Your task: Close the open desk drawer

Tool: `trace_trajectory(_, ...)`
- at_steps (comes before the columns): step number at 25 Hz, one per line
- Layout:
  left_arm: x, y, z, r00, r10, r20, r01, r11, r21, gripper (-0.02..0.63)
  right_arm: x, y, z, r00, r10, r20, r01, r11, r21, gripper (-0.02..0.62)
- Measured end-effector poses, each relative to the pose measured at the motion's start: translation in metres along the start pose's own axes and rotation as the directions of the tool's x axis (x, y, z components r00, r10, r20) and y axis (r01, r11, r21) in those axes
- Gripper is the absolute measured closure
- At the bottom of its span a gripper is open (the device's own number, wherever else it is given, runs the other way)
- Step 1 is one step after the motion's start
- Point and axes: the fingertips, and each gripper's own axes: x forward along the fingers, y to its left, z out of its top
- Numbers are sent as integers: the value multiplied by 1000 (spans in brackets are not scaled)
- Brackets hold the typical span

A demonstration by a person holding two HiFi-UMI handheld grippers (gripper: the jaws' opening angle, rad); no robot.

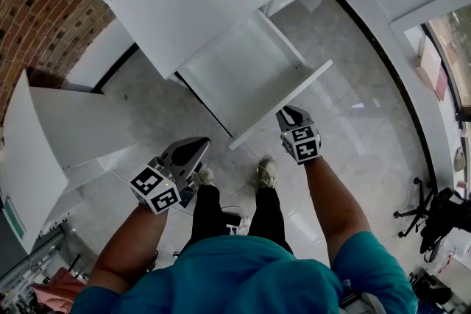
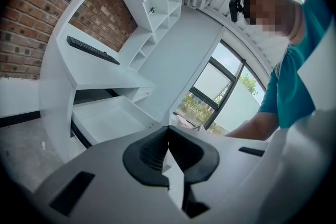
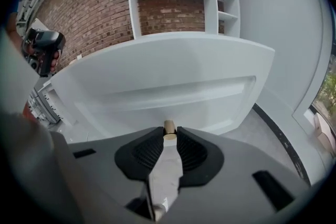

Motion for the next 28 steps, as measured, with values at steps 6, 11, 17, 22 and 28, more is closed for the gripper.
trace_trajectory(6,3,5,2,1000,-5,0,5,1000,-11,592,5,1,5,1000,12,1,-12,1000,-7,512)
trace_trajectory(11,3,12,8,1000,0,3,0,1000,-15,592,12,1,14,1000,15,2,-15,1000,-8,512)
trace_trajectory(17,-1,24,17,1000,10,10,-10,1000,-17,592,25,4,28,1000,21,-2,-21,1000,-17,512)
trace_trajectory(22,-2,36,24,1000,20,20,-19,1000,-24,592,36,5,41,1000,28,-1,-28,999,-22,512)
trace_trajectory(28,-4,55,32,1000,21,20,-20,1000,-18,592,53,10,58,999,33,1,-32,999,-33,512)
